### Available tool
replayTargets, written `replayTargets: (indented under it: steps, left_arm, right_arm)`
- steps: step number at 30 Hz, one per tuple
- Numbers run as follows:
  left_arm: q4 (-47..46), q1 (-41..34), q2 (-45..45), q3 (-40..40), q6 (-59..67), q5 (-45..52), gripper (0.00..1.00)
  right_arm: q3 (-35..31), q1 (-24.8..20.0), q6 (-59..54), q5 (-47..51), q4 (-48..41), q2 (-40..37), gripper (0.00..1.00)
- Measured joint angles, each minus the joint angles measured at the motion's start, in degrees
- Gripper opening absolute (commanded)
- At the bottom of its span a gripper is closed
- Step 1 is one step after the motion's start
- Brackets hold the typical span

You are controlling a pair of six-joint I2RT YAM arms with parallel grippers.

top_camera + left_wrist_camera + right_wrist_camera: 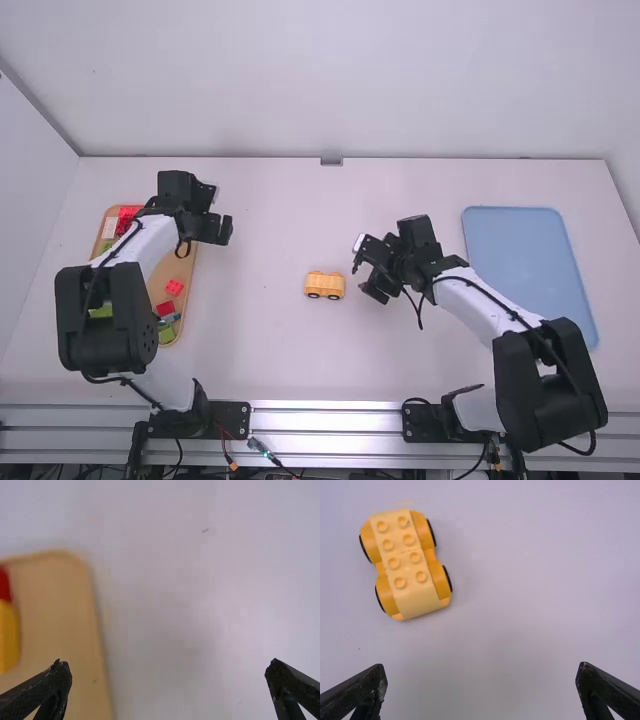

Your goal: Assemble lego blocks to make yellow taxi

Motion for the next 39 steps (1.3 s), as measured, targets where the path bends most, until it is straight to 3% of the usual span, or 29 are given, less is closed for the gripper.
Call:
replayTargets:
  steps: [5, 13, 25, 32, 39]
  left_arm:
    - [-8.04, 6.64, 0.22, 4.52, -1.07, -1.88, 0.99]
    - [-12.28, 14.84, 4.63, 14.49, 5.55, 2.32, 1.00]
    - [-25.46, 15.15, 21.24, 33.70, 8.09, 1.57, 0.96]
    - [-26.14, 14.97, 25.05, 36.26, 8.90, -0.02, 0.94]
    - [-24.92, 14.99, 27.36, 36.26, 9.44, -0.70, 0.83]
  right_arm:
    - [0.00, 0.00, 0.22, 0.33, -0.07, -0.46, 0.99]
    - [0.00, 0.00, 0.26, 0.31, 0.26, -0.46, 0.99]
    - [0.02, 0.39, 0.35, 0.33, 0.39, -0.46, 0.99]
    - [0.00, 0.44, 0.35, 0.35, 1.40, -0.46, 0.99]
    - [0.00, 0.44, 0.35, 0.35, 1.33, -0.46, 0.99]
